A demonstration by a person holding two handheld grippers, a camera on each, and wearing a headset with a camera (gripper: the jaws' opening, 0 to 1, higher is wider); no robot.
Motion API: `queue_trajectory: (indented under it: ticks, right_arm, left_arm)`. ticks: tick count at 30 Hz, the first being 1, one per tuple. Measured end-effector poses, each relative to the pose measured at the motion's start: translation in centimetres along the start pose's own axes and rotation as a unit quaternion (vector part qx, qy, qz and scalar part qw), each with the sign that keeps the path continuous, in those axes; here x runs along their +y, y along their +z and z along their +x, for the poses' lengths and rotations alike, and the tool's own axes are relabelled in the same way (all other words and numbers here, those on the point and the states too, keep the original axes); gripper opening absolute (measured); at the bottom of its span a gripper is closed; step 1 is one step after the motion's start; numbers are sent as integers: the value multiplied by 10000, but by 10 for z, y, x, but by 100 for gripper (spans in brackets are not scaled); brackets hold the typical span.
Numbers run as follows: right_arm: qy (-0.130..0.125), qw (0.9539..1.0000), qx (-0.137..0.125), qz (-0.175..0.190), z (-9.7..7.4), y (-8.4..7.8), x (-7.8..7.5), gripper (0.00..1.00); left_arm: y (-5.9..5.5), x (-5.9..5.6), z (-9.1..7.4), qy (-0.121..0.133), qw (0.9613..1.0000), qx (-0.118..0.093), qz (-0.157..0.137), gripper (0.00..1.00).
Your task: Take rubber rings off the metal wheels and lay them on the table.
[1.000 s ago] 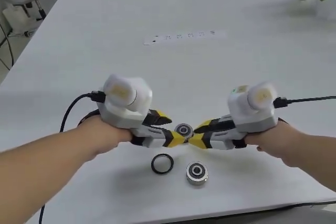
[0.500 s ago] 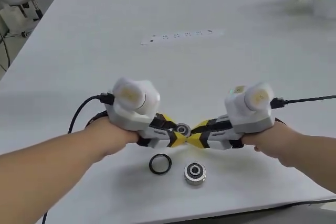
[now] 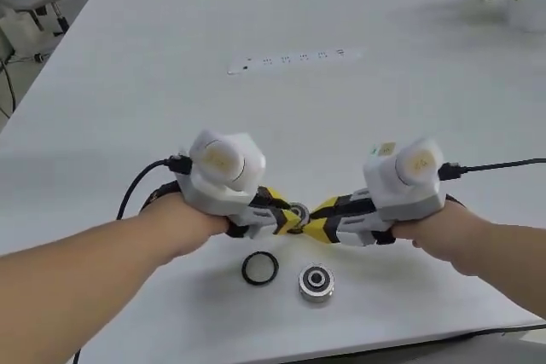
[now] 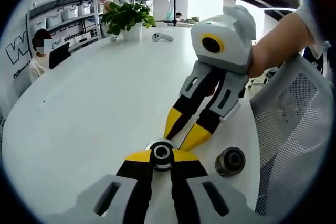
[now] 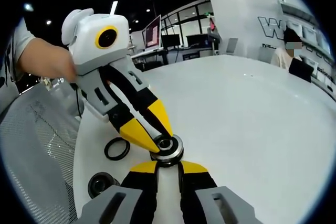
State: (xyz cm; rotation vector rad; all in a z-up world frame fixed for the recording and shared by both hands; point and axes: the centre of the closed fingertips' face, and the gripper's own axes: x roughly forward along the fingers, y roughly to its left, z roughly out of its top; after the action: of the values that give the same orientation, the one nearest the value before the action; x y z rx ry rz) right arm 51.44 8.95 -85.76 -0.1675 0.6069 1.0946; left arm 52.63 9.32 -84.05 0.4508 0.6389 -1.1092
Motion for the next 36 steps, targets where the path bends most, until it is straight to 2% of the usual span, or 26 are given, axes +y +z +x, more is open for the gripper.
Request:
queue_trajectory:
  ticks: [4, 6, 11, 15, 19, 22, 26, 36]
  right_arm:
    - [-8, 10000, 57, -75, -1, -1, -1, 7]
    - [-49, 9999, 82, -82, -2, -3, -3, 0]
    - [-79, 9999, 80, 44, -2, -2, -3, 0]
    - [-53, 9983, -117, 577, -2, 0, -4, 0]
    - [-78, 9976, -97, 675, -3, -1, -6, 0]
    - [-92, 9951, -197, 959, -5, 0, -9, 0]
    - [-86, 9896, -418, 1370, -9, 6, -12, 0]
    - [-69, 9851, -593, 1611, -11, 13, -5, 0]
  left_arm:
    - [0, 1, 0, 36, 10000, 11, 1, 7]
    - [0, 0, -1, 52, 10000, 11, 3, 7]
    - [0, 1, -1, 94, 9999, 34, -21, 7]
    - [-1, 1, -1, 127, 9999, 54, -11, 7]
    - [-2, 1, -1, 154, 9999, 41, -22, 7]
    - [-2, 0, -1, 171, 9998, 37, -28, 7]
    - [-2, 0, -1, 187, 9998, 20, -60, 7]
    - [-2, -1, -2, 223, 9997, 43, -78, 7]
